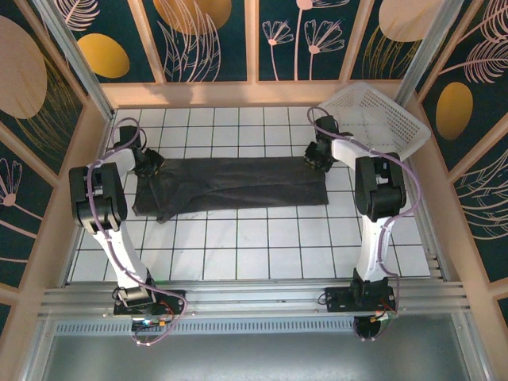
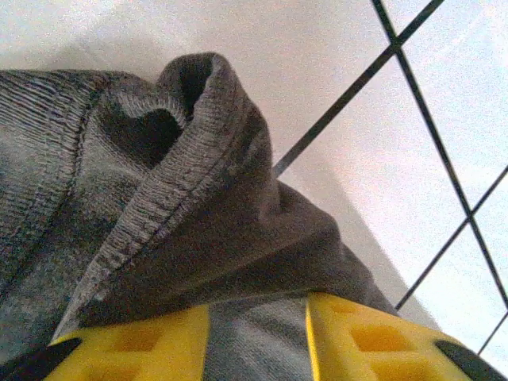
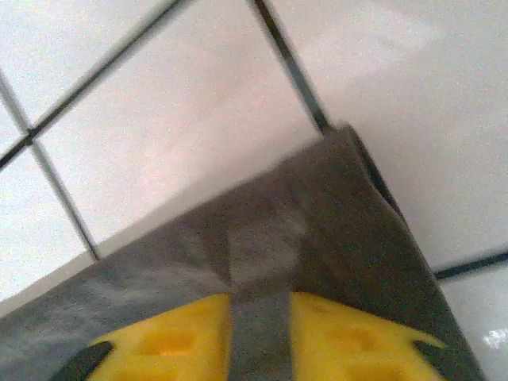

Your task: Fold and stack the t-shirts

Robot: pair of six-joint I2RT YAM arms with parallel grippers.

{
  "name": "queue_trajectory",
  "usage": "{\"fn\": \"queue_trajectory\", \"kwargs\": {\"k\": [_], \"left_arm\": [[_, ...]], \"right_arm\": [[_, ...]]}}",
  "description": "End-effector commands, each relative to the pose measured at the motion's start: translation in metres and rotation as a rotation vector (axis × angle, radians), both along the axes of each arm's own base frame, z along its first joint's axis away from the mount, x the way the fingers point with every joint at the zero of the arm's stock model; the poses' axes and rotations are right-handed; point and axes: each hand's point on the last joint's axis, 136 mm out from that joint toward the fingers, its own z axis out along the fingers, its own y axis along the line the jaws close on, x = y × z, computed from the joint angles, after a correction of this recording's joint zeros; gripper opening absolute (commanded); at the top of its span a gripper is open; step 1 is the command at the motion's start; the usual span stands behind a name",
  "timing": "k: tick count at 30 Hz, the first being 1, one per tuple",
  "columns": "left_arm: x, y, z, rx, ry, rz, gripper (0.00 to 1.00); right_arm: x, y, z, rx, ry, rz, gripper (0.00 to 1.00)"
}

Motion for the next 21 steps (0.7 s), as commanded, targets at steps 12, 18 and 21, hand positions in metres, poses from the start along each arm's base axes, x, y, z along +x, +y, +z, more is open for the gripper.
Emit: {"fn": "queue_trajectory", "kwargs": {"k": [12, 18, 21], "left_arm": [[-0.048, -0.091, 0.03, -0.079, -0.183, -0.386, 0.46], [-0.057, -0.085, 0.005, -0.017, -0.104, -0.395, 0.46], [-0.063, -0.084, -0.002, 0.011, -0.086, -0.399, 0.46]], "right_arm": [[-0.057, 0.102, 0.107, 0.271, -0.2, 0.372, 0.51], [-0.085, 0.12, 0.112, 0.291, -0.187, 0.385, 0.52], [-0.09, 0.123, 0.114, 0.311, -0.189, 0.38, 0.52]]}}
